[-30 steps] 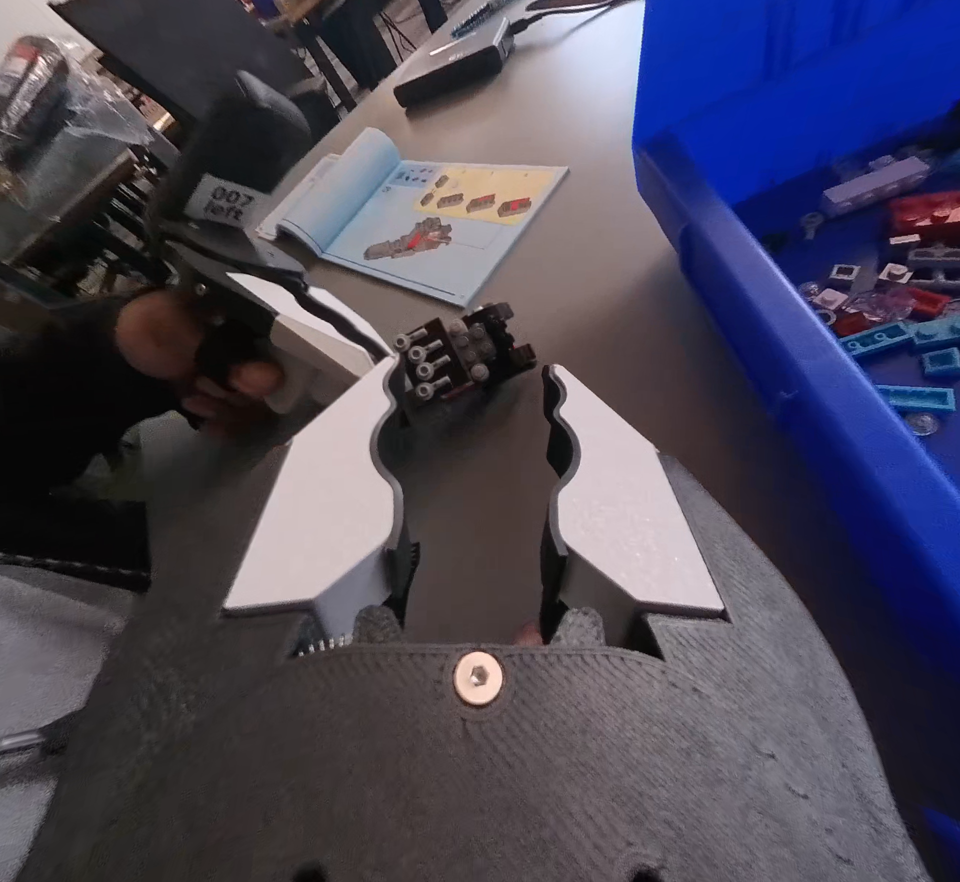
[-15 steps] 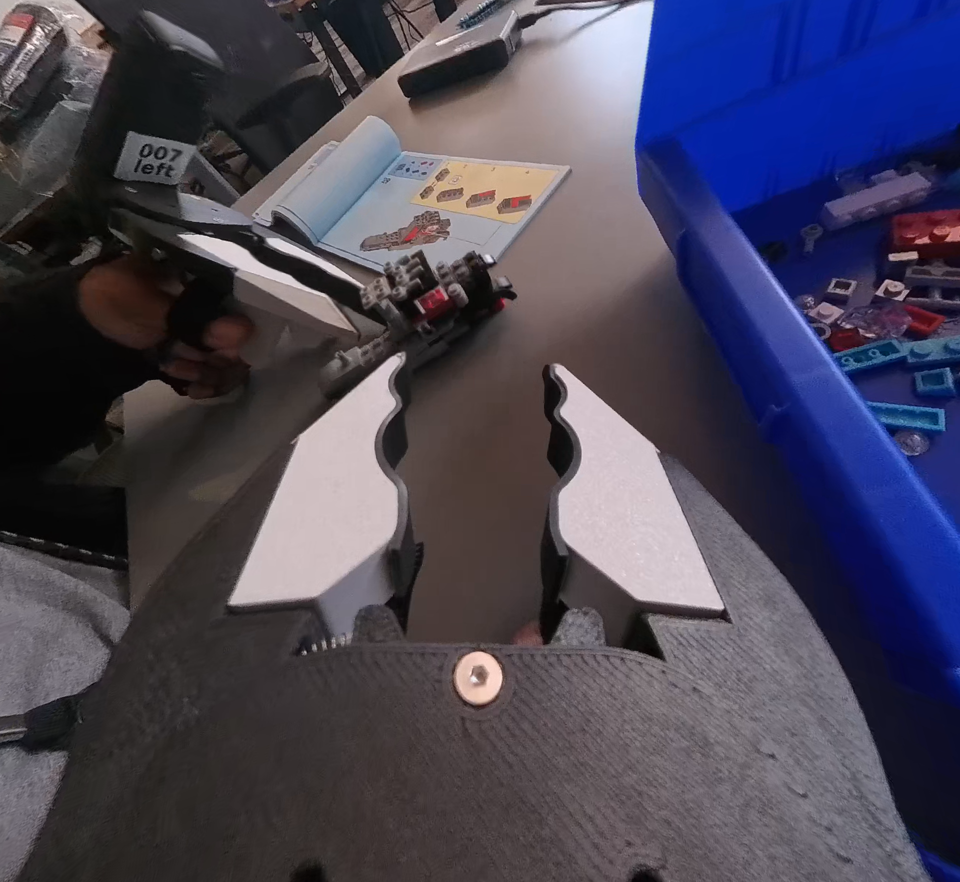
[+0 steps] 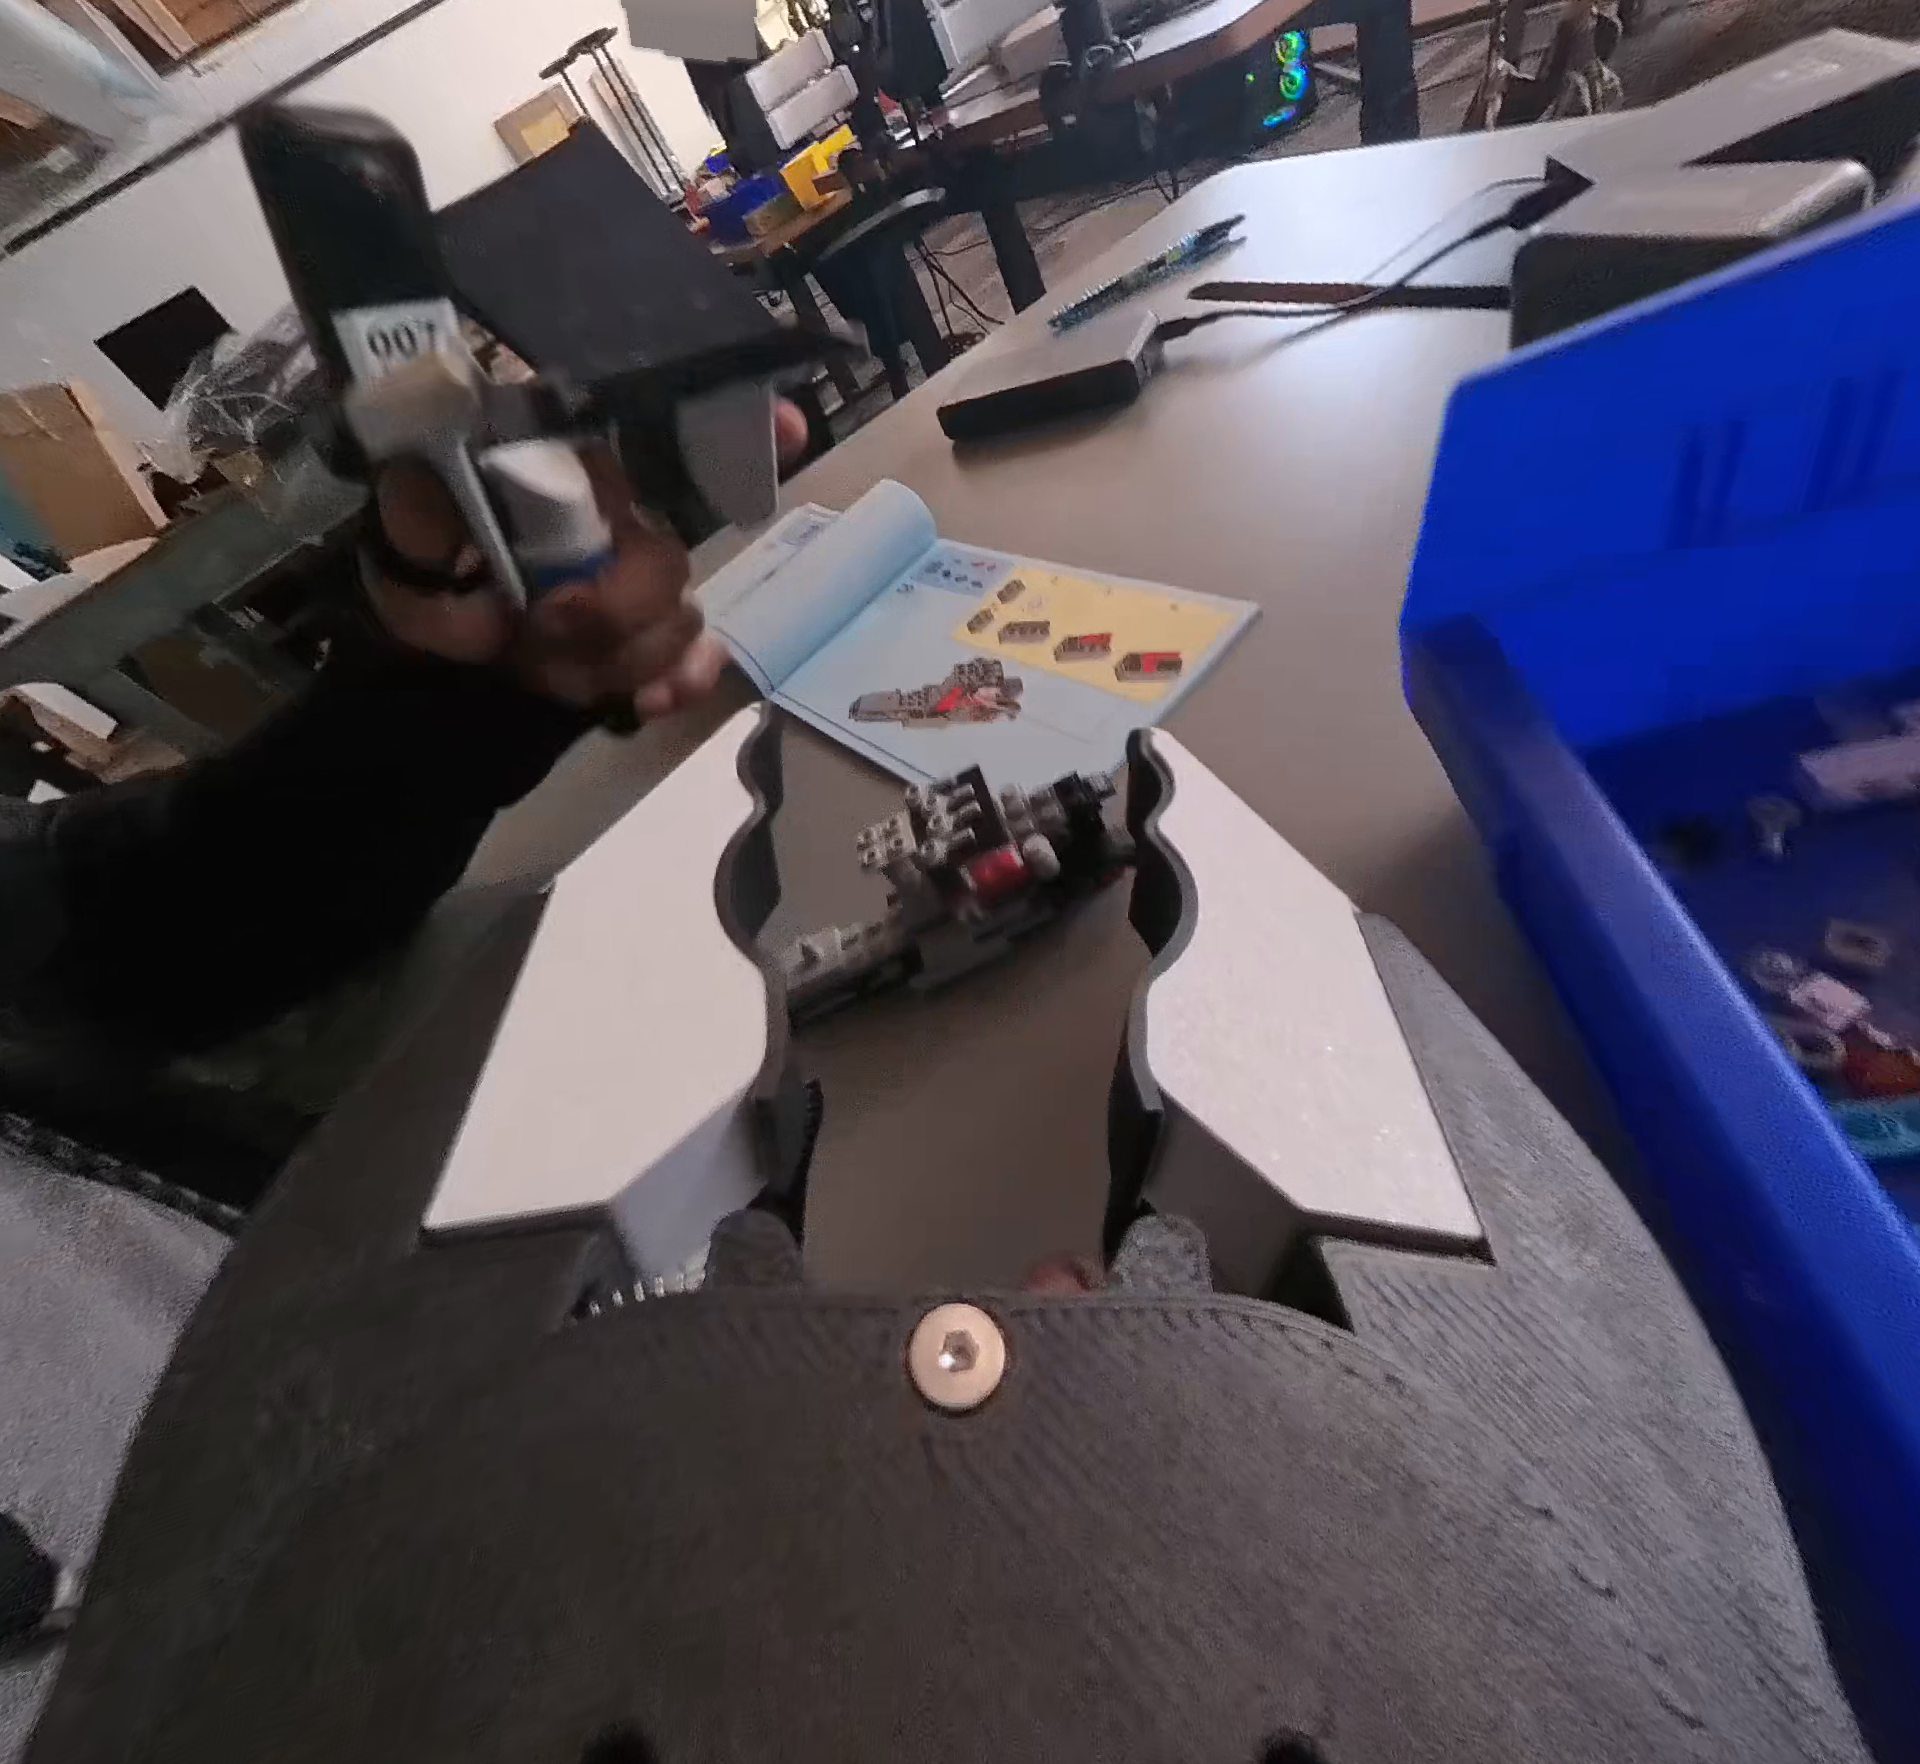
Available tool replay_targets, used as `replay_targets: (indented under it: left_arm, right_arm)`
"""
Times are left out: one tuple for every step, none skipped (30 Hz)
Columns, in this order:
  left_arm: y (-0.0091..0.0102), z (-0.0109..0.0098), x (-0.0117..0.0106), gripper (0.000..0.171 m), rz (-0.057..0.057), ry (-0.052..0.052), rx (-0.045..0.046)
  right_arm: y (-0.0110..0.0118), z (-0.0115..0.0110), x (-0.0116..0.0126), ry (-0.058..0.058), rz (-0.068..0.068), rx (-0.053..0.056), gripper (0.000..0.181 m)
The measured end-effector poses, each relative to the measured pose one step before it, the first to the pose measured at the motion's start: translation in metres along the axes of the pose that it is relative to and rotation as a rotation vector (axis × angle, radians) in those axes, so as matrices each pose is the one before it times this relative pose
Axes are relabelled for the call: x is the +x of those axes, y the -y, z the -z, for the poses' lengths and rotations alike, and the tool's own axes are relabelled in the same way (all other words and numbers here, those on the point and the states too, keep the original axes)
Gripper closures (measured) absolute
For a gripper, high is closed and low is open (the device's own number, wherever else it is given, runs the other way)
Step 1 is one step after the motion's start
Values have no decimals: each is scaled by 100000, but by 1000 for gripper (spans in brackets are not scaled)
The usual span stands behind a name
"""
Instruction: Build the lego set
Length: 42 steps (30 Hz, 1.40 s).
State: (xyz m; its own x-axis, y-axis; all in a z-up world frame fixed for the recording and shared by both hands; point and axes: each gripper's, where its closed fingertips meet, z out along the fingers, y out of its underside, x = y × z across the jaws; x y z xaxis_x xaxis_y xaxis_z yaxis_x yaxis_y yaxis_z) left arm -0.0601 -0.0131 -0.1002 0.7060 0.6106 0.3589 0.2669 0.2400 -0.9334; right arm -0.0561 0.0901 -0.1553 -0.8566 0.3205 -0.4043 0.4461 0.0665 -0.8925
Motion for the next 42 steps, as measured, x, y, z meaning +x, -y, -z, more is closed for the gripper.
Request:
replay_targets:
  left_arm:
    - [2369,509,-1066,51,-3166,2888,5118]
    - [2399,560,-1059,52,-2447,1455,4876]
    - [2324,603,-1207,53,-1912,1320,5311]
    - [1870,585,-1419,56,-1556,1596,4103]
    - [1230,536,-1586,58,-1429,1967,2387]
    - [727,555,-1474,61,-1496,1172,1851]
    - [234,613,-1435,65,-637,1261,1215]
    - [-113,708,-1358,67,493,1852,757]
    - [-173,782,-1062,69,1980,1554,802]
    - [-96,836,-730,71,2106,730,771]
    - [-74,854,-901,74,1477,2365,706]
    - [35,802,-1030,75,1810,3126,1323]
    - [240,638,-743,77,2993,1328,2269]
    - [323,414,-444,79,3694,-161,1944]
    - [205,202,-352,81,3114,-16,654]
    - [61,86,-250,81,1597,112,-302]
    - [-66,44,-126,81,16,-1,-620]
    - [-216,-17,-195,81,-595,790,-1094]
    - [-330,-83,-233,81,-444,1011,-1548]
    - [-414,-129,-161,81,-86,393,-1655]
    - [-434,-125,-175,81,428,315,-1437]
    - [-381,-151,-174,81,880,183,-1179]
    - [-312,-119,-70,81,1058,-560,-999]
    - [-206,-57,-105,81,1260,-639,-611]
    - [-65,31,-203,81,1107,40,-99]
    - [37,107,-268,82,742,499,241]
    - [111,147,-285,82,457,719,333]
    - [152,167,-263,82,197,801,456]
    - [186,178,-253,83,-20,885,643]
    - [154,155,-270,84,7,1080,498]
    - [98,115,-221,84,144,856,372]
    - [88,80,-161,84,376,536,345]
    - [47,47,-127,84,513,381,359]
    - [14,17,-103,85,543,274,202]
    - [-68,-7,-65,86,476,46,-105]
    - [-71,-23,-29,86,358,-132,-183]
    - [-107,-48,-39,86,248,59,-368]
    - [-121,-38,-59,86,72,234,-478]
    - [-102,-34,-49,86,-64,287,-406]
    - [-106,-42,-36,87,-55,127,-392]
    - [-100,-37,-1,87,13,-54,-339]
    - [-81,-47,-9,87,135,-20,-255]
  right_arm:
    - [247,-530,-35,8,1701,-308,113]
    - [218,-504,54,-195,2198,-342,113]
    - [136,-454,202,-733,2028,-327,113]
    - [61,-413,279,-771,1553,-314,113]
    - [-50,-360,317,-763,1020,-276,113]
    - [-165,-289,339,-794,580,-242,113]
    - [-284,-189,327,-911,421,-166,114]
    - [-401,-76,233,-582,471,-572,114]
    - [-470,14,127,-73,462,-860,114]
    - [-464,85,150,-291,489,-799,115]
    - [-446,86,241,-714,580,-806,115]
    - [-357,56,285,-650,167,-605,115]
    - [35,55,59,851,-1568,577,116]
    - [217,74,98,322,-1416,1137,117]
    - [3,-2,171,-316,-721,-32,117]
    - [-100,-44,22,476,-786,-537,118]
    - [-48,-8,33,236,-664,-114,119]
    - [1,28,80,-268,-321,247,120]
    - [1,28,33,-126,-130,181,121]
    - [-41,7,15,-25,-159,-119,122]
    - [-76,-18,25,-176,-275,-366,123]
    - [-89,-11,51,-324,-430,-417,123]
    - [-99,-7,107,-487,-993,-449,125]
    - [-69,11,105,-128,-1461,-249,125]
    - [-42,40,125,-105,-1534,-61,126]
    - [-45,53,141,-134,-1534,-26,127]
    - [-23,33,97,94,-1329,-12,128]
    - [-8,34,99,60,-1198,52,128]
    - [-11,28,84,48,-1030,1,129]
    - [-25,2,59,176,-789,-101,130]
    - [-23,-2,6,287,-516,-157,130]
    - [-10,0,23,60,-313,-17,131]
    - [1,2,33,-61,-235,32,131]
    - [-7,-4,11,-41,-99,-28,132]
    - [-16,-7,-16,83,42,-24,132]
    - [-8,-4,-16,59,65,-29,132]
    - [-9,5,-6,6,45,-26,133]
    - [2,-1,11,-70,23,17,133]
    - [-8,-3,-4,28,-63,5,133]
    - [-1,1,2,145,-144,-46,133]
    - [-9,7,6,101,-177,-2,133]
    - [1,9,9,52,-174,12,134]
